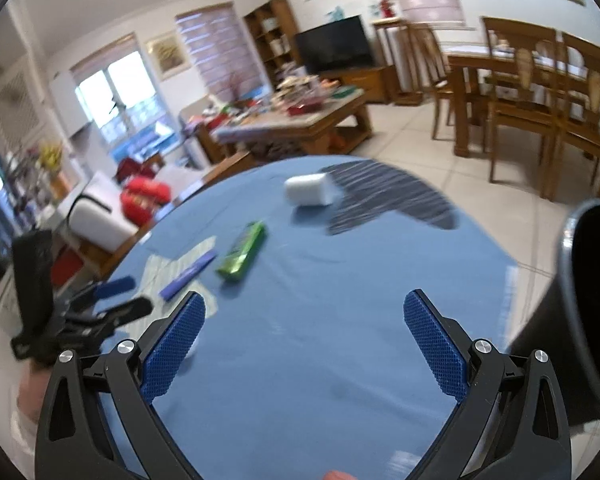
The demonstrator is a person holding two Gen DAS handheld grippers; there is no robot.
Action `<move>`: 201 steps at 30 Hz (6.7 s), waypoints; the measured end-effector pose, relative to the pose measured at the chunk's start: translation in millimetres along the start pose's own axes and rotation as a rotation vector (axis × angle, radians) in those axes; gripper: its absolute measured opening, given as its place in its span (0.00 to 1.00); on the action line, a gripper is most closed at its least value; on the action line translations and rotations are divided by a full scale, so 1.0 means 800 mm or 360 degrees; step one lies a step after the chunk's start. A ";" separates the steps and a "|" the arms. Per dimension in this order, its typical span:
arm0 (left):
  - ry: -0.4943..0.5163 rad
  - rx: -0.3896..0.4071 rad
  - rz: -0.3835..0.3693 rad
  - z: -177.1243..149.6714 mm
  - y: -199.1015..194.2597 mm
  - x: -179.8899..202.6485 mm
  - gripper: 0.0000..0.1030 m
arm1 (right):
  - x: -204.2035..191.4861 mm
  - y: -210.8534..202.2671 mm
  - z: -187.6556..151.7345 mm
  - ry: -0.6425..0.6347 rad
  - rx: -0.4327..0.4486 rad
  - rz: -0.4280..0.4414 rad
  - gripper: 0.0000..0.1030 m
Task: Collect trash
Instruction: 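Return both tools to the table toward the purple tube and green gum pack, then grasp the purple tube with the left tool while the right tool grasps the green Doublemint pack, then carry the purple tube and Doublemint pack over the black bin with both tools, then hold the purple tube and Doublemint pack above the bin opening with both tools, then open both tools to drop the tube and gum pack into the bin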
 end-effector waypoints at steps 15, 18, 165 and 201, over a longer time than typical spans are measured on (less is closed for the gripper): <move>0.0029 -0.0224 0.0022 0.002 0.068 -0.028 0.48 | -0.070 0.114 0.004 -0.0169 -0.0169 0.0042 0.91; 0.0051 -0.0226 0.0066 0.003 0.065 -0.037 0.16 | -0.079 0.138 0.008 -0.0213 -0.0208 0.0036 0.82; 0.0525 -0.0095 -0.0966 -0.022 0.200 0.486 0.12 | 0.438 -0.177 -0.053 0.0767 0.0492 -0.0627 0.31; 0.0610 -0.0134 -0.0925 -0.038 0.201 0.493 0.15 | 0.431 -0.169 -0.064 0.0762 0.0477 -0.0628 0.31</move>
Point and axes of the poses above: each gripper's, at about its wrist camera, not at the fingertips, and y roughly the way its jaws point, x to its right, z to its top, the point moved 1 cm from there along y, roughly the way its jaws point, and after that the axes turned 13 degrees about x, right-handed, at the moved point
